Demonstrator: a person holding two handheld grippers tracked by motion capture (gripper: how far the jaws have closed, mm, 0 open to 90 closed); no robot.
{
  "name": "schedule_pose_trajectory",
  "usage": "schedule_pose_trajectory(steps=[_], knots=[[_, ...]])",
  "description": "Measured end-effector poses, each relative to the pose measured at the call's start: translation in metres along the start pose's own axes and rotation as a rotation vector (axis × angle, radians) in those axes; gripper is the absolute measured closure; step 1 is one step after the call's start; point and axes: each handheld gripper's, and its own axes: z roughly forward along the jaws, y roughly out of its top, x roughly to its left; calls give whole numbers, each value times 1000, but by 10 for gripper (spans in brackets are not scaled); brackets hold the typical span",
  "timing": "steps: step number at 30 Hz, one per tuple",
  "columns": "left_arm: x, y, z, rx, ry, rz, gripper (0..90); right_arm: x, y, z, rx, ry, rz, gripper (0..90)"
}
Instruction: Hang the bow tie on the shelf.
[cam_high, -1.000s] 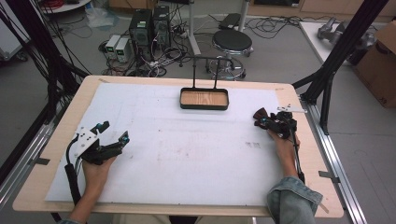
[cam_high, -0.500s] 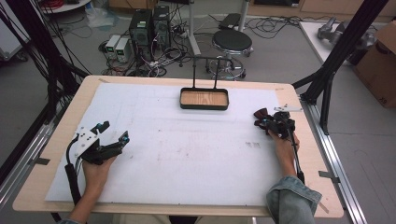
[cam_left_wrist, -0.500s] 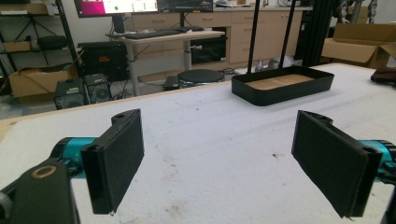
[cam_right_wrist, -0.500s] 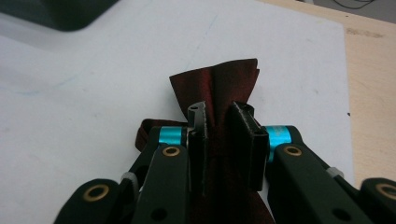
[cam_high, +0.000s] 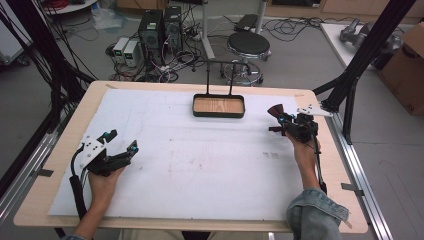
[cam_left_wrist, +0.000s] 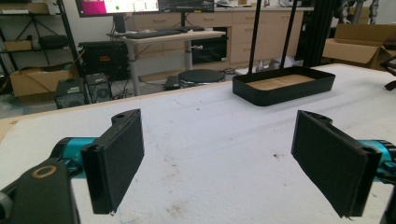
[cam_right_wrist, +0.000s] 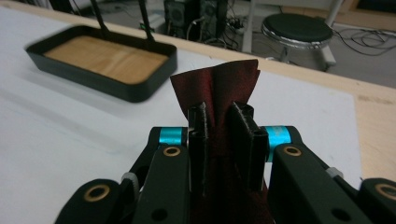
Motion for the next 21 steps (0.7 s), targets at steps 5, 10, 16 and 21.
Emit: schedule_pose_trajectory(steps=[5,10,16,21], knots=[[0,0,1,-5,6,0,174,8,14,-5,-43,35,-7,769],[0,0,1,-4,5,0,176,20,32,-6,-76,78,-25,769],[0,0,1,-5,8,-5,177,39,58,-2,-115,117,-63,770],[1,0,1,-5,8,-7,176,49,73,1,-146,135,-81,769]])
